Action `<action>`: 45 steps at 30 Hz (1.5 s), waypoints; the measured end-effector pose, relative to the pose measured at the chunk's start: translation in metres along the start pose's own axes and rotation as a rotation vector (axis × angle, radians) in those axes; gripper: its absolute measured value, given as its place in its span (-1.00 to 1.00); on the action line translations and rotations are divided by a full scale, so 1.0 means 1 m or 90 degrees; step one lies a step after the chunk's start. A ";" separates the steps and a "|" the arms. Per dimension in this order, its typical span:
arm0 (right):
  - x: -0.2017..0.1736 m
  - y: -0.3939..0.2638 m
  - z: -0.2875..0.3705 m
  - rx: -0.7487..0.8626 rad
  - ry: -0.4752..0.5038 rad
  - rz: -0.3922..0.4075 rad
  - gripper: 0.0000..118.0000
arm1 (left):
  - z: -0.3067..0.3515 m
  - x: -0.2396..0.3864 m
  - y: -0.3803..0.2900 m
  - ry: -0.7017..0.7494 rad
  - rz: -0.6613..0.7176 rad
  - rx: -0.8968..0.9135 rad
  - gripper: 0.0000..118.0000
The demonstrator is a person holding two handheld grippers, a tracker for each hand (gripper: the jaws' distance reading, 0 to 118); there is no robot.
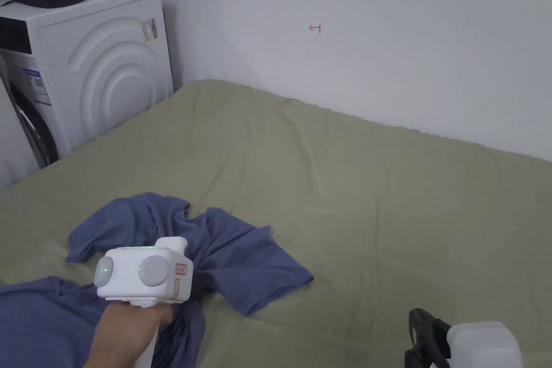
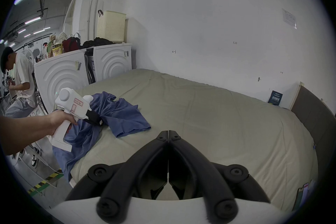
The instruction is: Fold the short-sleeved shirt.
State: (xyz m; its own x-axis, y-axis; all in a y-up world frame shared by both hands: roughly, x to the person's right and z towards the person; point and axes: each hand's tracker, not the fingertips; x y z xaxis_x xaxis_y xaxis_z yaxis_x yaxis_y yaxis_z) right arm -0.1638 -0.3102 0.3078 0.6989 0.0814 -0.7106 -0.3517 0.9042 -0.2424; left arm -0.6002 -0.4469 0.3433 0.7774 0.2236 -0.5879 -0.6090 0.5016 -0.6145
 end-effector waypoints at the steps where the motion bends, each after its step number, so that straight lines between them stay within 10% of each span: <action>1: 0.003 -0.001 0.001 0.001 -0.003 -0.002 -1.00 | 0.003 0.004 -0.001 -0.027 0.005 0.008 -0.85; 20: 0.126 -0.027 0.115 0.035 -0.147 -0.087 -1.00 | 0.063 0.377 -0.044 -0.417 -0.171 0.071 -0.84; 31: 0.186 -0.059 0.144 0.013 -0.219 -0.126 -1.00 | -0.033 0.470 -0.130 -0.291 -0.249 -0.080 -0.81; 33: 0.192 -0.063 0.145 0.011 -0.225 -0.128 -1.00 | -0.034 0.468 -0.134 -0.293 -0.253 -0.067 -0.33; 35: 0.196 -0.065 0.147 0.009 -0.229 -0.134 -1.00 | -0.021 0.464 -0.135 -0.283 -0.257 -0.050 0.99; 45: 0.163 -0.074 0.158 0.012 -0.196 -0.137 -1.00 | 0.149 0.331 -0.206 -0.266 -0.310 0.169 0.95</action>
State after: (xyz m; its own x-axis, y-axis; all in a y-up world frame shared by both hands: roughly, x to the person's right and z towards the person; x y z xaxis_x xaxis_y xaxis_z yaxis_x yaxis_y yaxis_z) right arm 0.0749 -0.2973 0.3146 0.9109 0.0087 -0.4124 -0.1672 0.9218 -0.3498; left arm -0.1943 -0.3512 0.3538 0.9804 0.1970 0.0072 -0.1569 0.8022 -0.5760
